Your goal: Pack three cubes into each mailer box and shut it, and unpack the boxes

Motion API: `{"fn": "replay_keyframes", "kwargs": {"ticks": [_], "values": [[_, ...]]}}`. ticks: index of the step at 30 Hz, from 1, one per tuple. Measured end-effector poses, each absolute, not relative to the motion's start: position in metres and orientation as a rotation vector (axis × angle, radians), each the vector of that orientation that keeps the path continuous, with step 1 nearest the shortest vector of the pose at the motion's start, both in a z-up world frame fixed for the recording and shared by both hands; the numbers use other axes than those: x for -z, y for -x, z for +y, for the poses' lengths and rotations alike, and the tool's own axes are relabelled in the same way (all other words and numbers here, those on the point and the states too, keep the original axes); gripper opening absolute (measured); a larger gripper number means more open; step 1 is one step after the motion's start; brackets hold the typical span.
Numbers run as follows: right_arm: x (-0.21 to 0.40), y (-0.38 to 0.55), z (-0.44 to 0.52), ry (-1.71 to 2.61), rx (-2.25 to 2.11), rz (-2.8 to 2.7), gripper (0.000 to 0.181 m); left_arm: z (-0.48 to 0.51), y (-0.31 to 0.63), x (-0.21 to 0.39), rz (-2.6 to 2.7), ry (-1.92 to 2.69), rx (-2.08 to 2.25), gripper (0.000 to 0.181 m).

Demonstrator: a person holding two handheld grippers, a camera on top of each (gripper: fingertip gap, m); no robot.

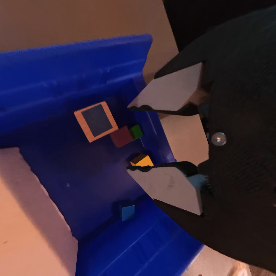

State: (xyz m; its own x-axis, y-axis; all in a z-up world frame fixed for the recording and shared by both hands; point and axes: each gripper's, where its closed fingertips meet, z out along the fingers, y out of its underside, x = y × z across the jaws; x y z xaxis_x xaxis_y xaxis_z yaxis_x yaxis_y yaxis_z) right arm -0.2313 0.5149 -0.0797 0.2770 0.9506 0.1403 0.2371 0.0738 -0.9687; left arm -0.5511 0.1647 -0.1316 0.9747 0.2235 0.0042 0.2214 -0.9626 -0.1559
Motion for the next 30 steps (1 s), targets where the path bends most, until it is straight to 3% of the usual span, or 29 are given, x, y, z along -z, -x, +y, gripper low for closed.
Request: {"fn": "replay_keyframes", "kwargs": {"ticks": [3, 9, 16, 23, 30], "values": [[0.078, 0.231, 0.516, 1.413, -0.801, -1.184, 0.043, 0.164, 0.548, 0.148, -0.335, 3.017, 0.012, 0.069], [0.077, 0.231, 0.515, 1.41, -0.796, -1.188, 0.043, 0.162, 0.548, 0.167, -0.277, 3.084, 0.031, 0.037], [0.076, 0.231, 0.514, 1.403, -0.795, -1.19, 0.043, 0.157, 0.557, 0.151, -0.203, 3.072, -0.127, 0.036], [0.076, 0.231, 0.513, 1.398, -0.786, -1.195, 0.042, 0.161, 0.563, 0.095, -0.165, 2.937, -0.365, 0.036], [0.078, 0.232, 0.513, 1.402, -0.778, -1.2, 0.042, 0.225, 0.461, 0.027, 0.357, 2.667, -0.432, 0.036]]}}
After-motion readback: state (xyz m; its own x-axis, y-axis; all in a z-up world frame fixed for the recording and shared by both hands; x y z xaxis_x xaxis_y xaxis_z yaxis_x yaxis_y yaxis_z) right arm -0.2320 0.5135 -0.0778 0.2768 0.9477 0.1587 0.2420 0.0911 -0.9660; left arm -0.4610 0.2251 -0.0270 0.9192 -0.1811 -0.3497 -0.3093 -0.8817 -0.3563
